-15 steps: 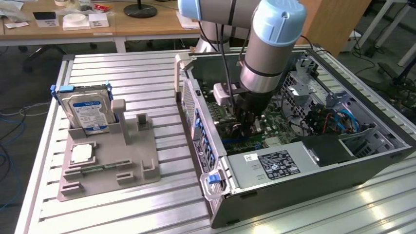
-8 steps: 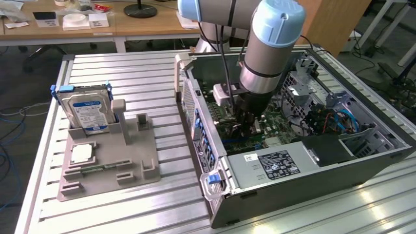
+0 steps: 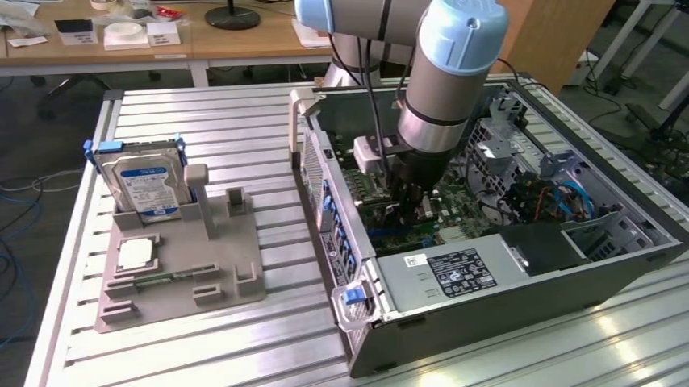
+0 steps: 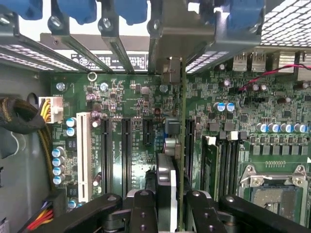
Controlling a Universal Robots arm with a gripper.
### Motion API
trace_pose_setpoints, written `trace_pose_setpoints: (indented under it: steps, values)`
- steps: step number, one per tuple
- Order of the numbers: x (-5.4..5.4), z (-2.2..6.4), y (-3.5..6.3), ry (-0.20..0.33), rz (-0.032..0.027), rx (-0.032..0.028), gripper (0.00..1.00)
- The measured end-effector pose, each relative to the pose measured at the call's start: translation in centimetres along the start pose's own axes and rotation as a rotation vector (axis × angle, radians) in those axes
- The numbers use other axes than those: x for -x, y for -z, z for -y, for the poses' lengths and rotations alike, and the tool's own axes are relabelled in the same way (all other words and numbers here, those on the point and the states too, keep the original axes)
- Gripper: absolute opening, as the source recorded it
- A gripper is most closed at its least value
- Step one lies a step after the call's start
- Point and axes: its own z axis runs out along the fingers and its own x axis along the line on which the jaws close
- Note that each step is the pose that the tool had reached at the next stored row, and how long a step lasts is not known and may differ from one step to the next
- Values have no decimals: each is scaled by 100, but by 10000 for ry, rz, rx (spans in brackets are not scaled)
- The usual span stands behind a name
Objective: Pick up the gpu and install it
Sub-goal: 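Insert the gpu into the slot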
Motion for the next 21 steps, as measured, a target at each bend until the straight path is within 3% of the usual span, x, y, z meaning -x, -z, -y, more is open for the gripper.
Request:
trace_pose_setpoints:
  steps: [5,9,21]
  values:
    - [0,0,1,-1,-3,1,28]
    - [-1,-1,-10,1,-41,2,28]
    - [-3,-2,-62,1,-40,4,28]
